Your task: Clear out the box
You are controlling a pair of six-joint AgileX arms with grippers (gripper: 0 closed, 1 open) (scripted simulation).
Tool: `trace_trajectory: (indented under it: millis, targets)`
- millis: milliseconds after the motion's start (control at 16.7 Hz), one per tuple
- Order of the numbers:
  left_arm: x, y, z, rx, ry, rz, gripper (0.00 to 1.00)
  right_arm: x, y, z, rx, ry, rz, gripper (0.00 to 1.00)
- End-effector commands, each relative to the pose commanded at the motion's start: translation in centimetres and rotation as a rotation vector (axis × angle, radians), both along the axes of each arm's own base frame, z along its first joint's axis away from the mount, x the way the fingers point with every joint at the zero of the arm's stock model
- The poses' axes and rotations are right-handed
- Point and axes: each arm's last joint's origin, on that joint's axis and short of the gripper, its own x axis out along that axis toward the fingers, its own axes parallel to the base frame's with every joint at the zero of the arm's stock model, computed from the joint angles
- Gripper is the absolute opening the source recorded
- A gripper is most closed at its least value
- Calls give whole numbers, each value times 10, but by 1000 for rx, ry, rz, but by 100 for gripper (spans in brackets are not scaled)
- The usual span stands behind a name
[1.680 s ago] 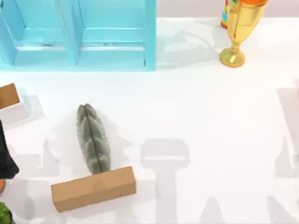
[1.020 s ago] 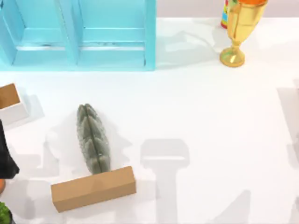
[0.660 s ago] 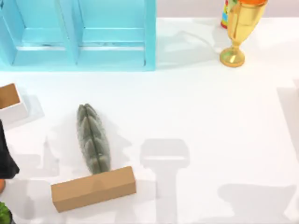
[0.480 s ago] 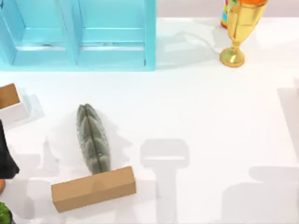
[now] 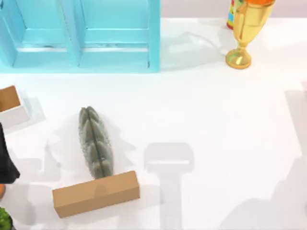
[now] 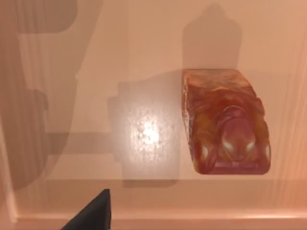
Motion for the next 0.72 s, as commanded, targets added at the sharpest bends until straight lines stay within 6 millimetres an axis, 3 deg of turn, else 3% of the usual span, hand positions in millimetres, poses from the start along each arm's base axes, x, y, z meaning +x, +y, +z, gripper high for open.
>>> trace_trajectory:
  millis: [360,720]
  targets:
    - [0,0,0,0,0,0,100,0,1,-4,0,0,3,100]
    - [0,0,0,0,0,0,100,-1,0,-49,0,0,0,100]
